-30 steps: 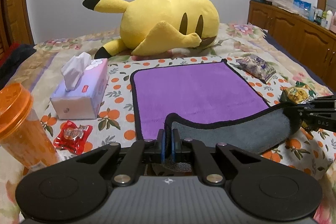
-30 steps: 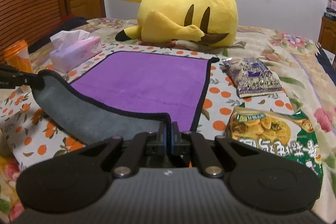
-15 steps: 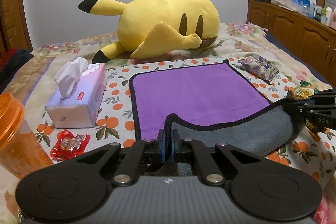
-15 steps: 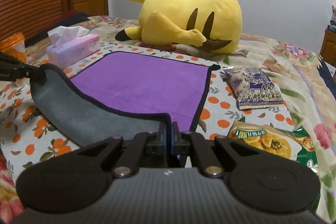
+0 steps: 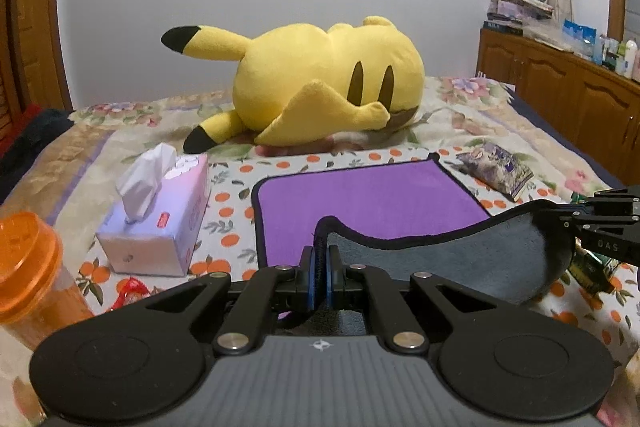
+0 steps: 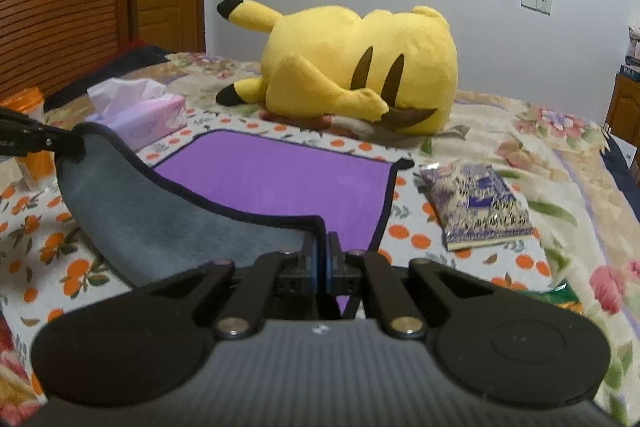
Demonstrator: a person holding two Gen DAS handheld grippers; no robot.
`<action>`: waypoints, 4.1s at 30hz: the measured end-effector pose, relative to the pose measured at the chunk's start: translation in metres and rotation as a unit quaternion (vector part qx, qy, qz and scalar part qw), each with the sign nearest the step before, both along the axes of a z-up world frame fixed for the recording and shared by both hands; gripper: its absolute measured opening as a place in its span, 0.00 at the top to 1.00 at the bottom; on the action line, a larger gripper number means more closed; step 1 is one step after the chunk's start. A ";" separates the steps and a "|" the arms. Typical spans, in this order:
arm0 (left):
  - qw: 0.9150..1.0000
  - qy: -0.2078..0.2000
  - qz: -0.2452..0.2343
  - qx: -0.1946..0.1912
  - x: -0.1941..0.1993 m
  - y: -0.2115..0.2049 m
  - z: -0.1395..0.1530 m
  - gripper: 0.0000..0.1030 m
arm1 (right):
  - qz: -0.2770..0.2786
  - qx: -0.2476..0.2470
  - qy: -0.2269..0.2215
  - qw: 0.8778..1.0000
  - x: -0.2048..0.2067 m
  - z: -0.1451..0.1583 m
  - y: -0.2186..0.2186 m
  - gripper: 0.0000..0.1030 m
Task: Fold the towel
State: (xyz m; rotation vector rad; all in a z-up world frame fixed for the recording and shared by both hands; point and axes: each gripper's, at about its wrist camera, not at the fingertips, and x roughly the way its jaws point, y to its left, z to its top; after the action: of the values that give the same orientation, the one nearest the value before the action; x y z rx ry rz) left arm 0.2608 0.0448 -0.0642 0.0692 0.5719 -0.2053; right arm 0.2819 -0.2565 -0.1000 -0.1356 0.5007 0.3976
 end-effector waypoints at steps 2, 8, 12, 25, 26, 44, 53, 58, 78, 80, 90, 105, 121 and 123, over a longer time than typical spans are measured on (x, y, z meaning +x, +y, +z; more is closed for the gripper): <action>1.000 -0.004 -0.004 0.000 0.001 -0.002 0.003 0.94 | -0.001 0.001 -0.006 1.000 0.001 0.004 -0.001 0.96; 1.000 -0.016 -0.006 -0.004 0.012 -0.006 0.014 0.95 | 0.001 0.001 -0.022 1.000 0.008 0.015 0.000 0.96; 1.000 -0.021 -0.007 -0.006 0.022 -0.007 0.018 0.95 | 0.007 0.000 -0.030 1.000 0.015 0.020 0.001 0.96; 0.999 -0.035 -0.006 0.014 0.056 -0.007 0.018 0.95 | 0.007 -0.018 -0.042 0.999 0.048 0.026 0.008 0.96; 0.999 -0.036 -0.004 0.014 0.059 -0.007 0.018 0.95 | 0.007 -0.021 -0.043 0.999 0.052 0.027 0.009 0.96; 0.998 -0.054 0.025 0.018 0.105 -0.002 0.024 0.95 | -0.008 -0.025 -0.057 0.998 0.103 0.030 0.018 0.96; 0.996 -0.069 0.038 0.028 0.120 -0.006 0.020 0.95 | -0.016 -0.043 -0.066 0.997 0.123 0.025 0.025 0.96; 0.996 -0.072 0.052 0.033 0.131 -0.009 0.012 0.95 | -0.012 -0.065 -0.065 0.996 0.138 0.026 0.032 0.96; 0.994 -0.035 0.089 0.051 0.173 -0.008 -0.041 0.95 | -0.041 -0.093 0.003 0.995 0.170 -0.029 0.045 0.96; 0.994 -0.031 0.088 0.061 0.174 -0.010 -0.044 0.94 | -0.043 -0.089 0.013 0.995 0.172 -0.032 0.044 0.96; 0.994 -0.028 0.076 0.074 0.171 -0.016 -0.050 0.61 | -0.052 -0.080 0.011 0.995 0.167 -0.025 0.045 0.86; 0.997 -0.002 0.043 0.067 0.119 -0.026 -0.048 0.45 | -0.037 -0.014 0.041 0.998 0.108 -0.021 0.040 0.58; 0.998 0.007 0.026 0.052 0.056 -0.035 -0.032 0.16 | -0.062 0.020 0.059 0.996 0.047 -0.007 0.020 0.36; 0.998 0.008 0.026 0.050 0.048 -0.035 -0.029 0.13 | -0.067 0.016 0.053 0.996 0.038 -0.004 0.018 0.32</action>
State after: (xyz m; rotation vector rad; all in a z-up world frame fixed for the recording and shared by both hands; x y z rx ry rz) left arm 0.3087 0.0096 -0.0928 0.1489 0.5993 -0.1277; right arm 0.3199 -0.2384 -0.1041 -0.0491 0.6045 0.2817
